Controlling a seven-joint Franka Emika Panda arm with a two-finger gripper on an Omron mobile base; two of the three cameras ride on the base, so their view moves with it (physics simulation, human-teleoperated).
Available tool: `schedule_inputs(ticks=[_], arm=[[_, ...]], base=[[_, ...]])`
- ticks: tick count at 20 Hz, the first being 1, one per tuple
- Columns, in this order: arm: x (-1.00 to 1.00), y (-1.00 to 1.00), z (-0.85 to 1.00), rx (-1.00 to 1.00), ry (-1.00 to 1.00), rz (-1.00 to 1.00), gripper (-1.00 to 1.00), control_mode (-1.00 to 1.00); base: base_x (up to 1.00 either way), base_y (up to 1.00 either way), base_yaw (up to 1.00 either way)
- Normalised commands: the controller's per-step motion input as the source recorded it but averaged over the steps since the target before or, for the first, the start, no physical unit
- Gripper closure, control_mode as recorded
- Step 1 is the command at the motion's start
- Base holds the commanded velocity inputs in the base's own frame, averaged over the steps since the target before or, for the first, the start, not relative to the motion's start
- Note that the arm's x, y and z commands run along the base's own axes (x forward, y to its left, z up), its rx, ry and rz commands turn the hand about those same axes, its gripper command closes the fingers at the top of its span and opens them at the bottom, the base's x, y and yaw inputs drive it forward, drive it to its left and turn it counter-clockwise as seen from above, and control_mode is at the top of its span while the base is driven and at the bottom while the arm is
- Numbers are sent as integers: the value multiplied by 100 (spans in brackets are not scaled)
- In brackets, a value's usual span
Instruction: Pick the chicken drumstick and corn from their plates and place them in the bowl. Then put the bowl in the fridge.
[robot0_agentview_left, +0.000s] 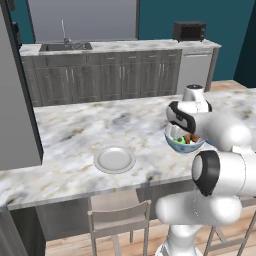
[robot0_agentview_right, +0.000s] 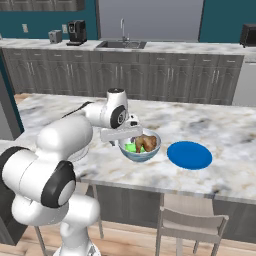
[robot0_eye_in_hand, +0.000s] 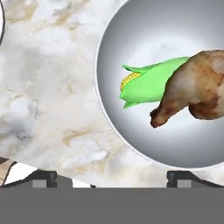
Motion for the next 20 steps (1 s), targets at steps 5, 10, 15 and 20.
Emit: schedule_inputs(ticks=[5, 10, 15, 20], arm=[[19, 11, -10, -3, 8, 24, -100, -100], [7, 8, -18, -10, 5, 5, -100, -100], [1, 0, -29, -6, 4, 0, -100, -100], [17, -2, -31, -1, 1, 0, -100, -100]], base=[[0, 0, 0], [0, 0, 0], [0, 0, 0], [0, 0, 0]])
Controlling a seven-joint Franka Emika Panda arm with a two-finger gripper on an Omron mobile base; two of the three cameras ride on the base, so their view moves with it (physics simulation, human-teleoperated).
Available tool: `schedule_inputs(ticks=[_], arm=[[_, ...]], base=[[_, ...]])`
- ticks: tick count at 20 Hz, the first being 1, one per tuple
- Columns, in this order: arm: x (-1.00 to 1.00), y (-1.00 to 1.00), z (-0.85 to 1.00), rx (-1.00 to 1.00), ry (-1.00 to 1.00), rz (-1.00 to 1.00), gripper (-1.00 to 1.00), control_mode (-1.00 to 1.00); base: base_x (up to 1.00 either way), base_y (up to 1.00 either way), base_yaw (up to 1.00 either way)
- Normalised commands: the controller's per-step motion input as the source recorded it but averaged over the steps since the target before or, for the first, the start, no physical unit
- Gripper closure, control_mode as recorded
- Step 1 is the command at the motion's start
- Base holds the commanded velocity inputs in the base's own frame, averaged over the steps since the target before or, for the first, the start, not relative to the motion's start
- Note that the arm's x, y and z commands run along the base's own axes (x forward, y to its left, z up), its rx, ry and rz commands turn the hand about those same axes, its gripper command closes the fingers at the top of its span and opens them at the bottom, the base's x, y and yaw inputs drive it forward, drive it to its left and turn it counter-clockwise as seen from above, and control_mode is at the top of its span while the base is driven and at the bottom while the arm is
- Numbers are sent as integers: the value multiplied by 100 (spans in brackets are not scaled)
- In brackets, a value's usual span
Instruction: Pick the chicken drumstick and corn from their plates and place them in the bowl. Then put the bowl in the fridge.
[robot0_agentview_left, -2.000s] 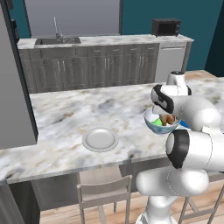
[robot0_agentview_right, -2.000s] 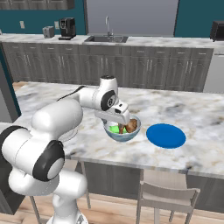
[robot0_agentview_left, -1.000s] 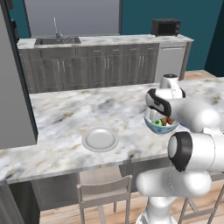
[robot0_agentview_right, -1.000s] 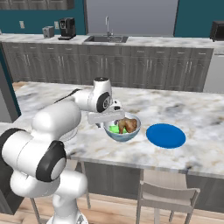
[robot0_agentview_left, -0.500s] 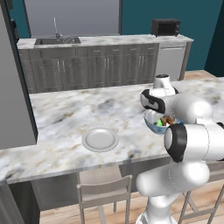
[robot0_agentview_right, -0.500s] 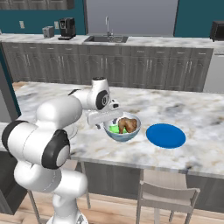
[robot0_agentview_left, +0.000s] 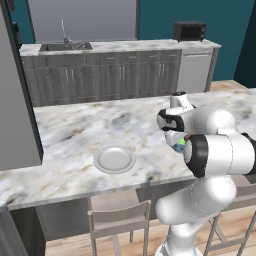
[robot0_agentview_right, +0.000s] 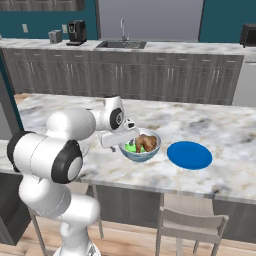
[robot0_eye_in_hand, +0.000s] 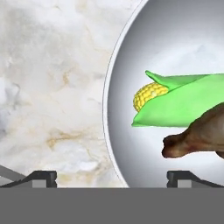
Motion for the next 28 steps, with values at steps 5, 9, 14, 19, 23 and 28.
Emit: schedule_inputs(ticks=[5, 9, 14, 19, 23, 28], arm=[[3, -3, -29, 0, -1, 0, -100, -100], [0, -6, -26, 0, -2, 0, -100, -100], [4, -9, -19, 0, -1, 0, -100, -100], [4, -9, -9, 0, -4, 1, -100, -100], [0, -2, -7, 0, -6, 2, 100, -100], [-1, -2, -8, 1, -7, 4, 100, -100]], base=[[0, 0, 0], [0, 0, 0], [0, 0, 0], [0, 0, 0], [0, 0, 0], [0, 0, 0]])
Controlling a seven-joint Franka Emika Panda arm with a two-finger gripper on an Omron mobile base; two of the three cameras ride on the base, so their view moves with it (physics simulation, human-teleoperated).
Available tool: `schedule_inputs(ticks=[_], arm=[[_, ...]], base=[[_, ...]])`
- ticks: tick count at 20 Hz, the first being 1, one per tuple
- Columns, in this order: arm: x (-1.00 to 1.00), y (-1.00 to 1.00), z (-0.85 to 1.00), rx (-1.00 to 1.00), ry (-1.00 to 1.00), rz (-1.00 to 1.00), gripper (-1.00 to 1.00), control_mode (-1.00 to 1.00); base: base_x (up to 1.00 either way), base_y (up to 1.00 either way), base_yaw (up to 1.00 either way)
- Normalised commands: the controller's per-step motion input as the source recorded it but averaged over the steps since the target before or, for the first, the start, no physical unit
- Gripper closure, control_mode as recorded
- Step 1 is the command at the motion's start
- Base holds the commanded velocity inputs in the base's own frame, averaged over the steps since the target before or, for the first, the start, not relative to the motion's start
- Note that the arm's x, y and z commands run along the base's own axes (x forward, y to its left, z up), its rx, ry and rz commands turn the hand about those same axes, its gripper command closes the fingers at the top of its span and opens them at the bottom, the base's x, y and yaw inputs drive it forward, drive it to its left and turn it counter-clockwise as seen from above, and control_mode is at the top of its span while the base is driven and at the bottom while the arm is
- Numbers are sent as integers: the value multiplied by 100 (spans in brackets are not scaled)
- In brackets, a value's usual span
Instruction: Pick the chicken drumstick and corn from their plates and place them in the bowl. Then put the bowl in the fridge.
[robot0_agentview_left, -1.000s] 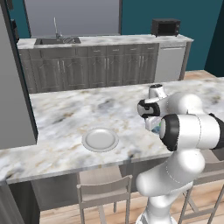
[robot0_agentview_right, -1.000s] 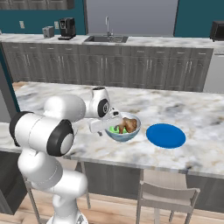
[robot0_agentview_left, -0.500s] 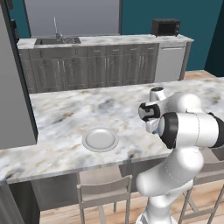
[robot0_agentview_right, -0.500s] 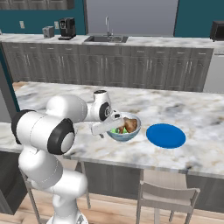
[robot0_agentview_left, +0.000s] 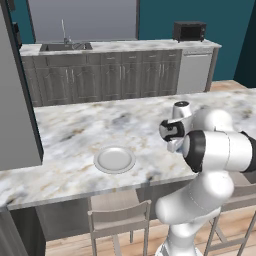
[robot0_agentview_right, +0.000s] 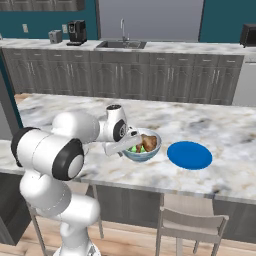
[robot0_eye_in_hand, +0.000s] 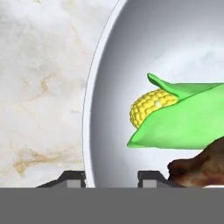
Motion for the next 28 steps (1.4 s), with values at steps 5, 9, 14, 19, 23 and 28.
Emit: schedule_inputs(ticks=[5, 9, 14, 19, 23, 28], arm=[[-3, 0, -4, 3, -7, 12, 100, -100], [-11, 0, 7, 0, -2, 17, 100, -100], [-24, 0, 34, 0, 0, 22, 100, -100], [-42, 0, 44, 0, -1, 28, 100, -100], [-45, 1, 41, 0, -8, 32, 100, -100], [-43, 5, 38, 0, -3, 38, 100, -100]], base=[[0, 0, 0], [0, 0, 0], [0, 0, 0], [0, 0, 0], [0, 0, 0], [0, 0, 0]])
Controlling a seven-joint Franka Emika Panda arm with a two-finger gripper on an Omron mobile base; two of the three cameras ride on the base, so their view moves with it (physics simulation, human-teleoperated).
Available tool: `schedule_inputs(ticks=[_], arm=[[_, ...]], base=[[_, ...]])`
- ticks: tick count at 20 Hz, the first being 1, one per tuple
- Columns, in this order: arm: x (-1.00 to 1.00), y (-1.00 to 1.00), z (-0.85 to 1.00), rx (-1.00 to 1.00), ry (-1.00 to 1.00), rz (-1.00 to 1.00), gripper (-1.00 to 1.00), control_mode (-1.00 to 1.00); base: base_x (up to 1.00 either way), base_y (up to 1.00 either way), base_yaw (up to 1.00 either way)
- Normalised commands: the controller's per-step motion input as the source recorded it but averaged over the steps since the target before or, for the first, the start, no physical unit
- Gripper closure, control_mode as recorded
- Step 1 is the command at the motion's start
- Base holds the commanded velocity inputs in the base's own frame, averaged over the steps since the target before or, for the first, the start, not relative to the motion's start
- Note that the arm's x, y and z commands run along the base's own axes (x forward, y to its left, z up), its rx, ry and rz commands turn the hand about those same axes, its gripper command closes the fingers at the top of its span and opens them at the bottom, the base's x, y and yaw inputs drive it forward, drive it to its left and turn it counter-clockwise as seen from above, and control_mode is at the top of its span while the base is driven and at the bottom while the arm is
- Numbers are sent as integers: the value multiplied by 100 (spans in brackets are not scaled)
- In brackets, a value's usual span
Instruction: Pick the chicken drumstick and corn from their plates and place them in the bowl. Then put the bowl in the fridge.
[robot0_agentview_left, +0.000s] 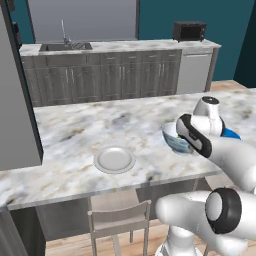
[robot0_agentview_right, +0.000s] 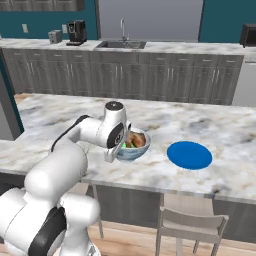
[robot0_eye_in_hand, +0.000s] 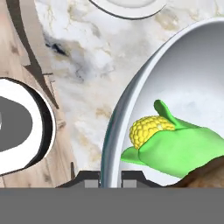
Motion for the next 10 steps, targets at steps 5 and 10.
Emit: schedule_inputs(ticks=[5, 10], arm=[[-43, 8, 44, -1, 0, 37, 100, -100], [-39, 10, 44, 0, -5, 25, 100, -100]], base=[[0, 0, 0], [0, 0, 0]])
